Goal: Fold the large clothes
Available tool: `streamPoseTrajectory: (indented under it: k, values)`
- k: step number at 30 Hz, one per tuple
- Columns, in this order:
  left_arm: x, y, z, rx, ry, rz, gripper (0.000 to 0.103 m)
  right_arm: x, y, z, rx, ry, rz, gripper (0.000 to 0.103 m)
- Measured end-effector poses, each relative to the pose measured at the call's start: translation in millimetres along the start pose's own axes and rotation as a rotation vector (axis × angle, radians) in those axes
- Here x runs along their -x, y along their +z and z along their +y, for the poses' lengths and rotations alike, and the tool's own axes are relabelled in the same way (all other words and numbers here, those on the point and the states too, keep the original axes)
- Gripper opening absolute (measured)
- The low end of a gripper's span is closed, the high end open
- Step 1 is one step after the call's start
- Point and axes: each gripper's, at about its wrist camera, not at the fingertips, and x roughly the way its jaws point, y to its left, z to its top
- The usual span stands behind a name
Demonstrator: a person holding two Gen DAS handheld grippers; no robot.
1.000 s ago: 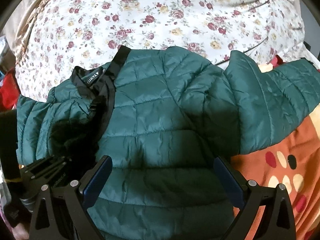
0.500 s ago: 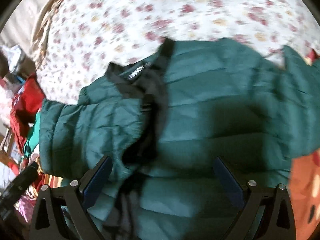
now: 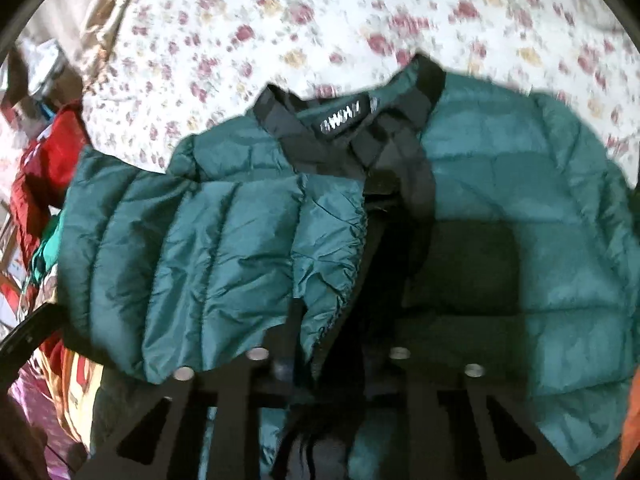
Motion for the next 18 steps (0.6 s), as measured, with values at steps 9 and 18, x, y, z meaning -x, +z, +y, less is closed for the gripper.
streamPoseTrajectory:
  k: [9, 18]
  values:
    - [-13.5, -1.0, -19.6, -0.020, -0.007, 0.010, 0.062, 60.1, 14.0, -34.9, 0.040, -0.126, -0.168, 0.017]
    - [-36.3, -10.2, -22.9, -0.017, 0.012, 0.058, 0.062, 41.0, 8.1, -103.3, -0.018, -0.328, -0.135, 0.015]
